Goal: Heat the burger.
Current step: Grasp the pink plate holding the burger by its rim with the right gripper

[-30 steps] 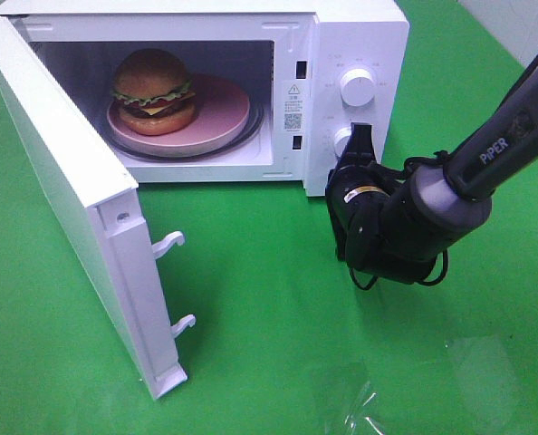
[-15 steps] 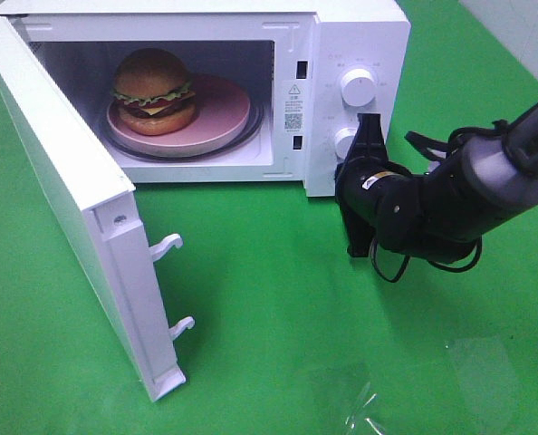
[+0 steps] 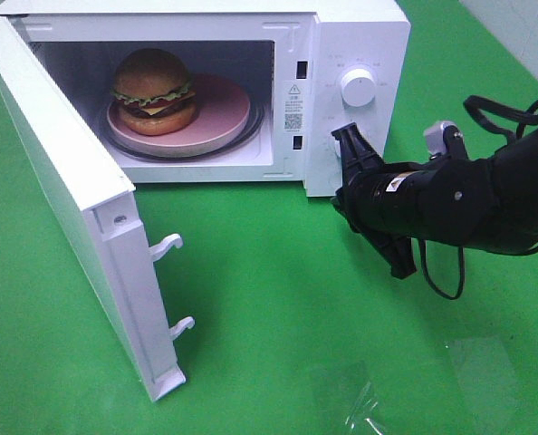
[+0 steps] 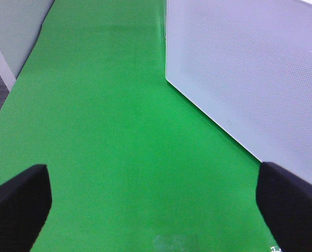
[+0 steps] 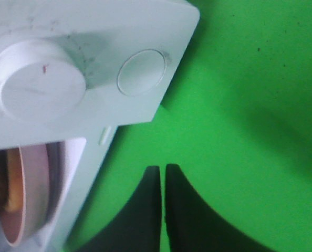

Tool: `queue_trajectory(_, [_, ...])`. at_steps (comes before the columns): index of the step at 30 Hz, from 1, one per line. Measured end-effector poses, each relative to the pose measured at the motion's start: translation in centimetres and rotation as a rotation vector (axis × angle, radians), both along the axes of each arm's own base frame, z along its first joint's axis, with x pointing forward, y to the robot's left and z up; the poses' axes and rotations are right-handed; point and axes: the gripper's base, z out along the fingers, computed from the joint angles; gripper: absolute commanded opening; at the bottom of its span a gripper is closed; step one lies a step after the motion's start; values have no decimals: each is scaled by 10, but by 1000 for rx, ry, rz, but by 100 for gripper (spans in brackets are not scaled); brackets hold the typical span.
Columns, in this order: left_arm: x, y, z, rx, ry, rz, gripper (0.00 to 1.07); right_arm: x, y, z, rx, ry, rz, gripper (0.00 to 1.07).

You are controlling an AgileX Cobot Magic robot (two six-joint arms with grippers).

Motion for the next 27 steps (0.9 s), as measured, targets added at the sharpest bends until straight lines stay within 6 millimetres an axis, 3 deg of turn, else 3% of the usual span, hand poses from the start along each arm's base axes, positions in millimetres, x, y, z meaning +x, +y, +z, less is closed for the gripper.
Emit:
queue_trajectory(13, [0,0,0,0,0,0,98,-22,1,26,-454,-16,488,5])
queue_trajectory(27, [0,0,0,0,0,0,98,-50,-2,52,-696,-40,909,8])
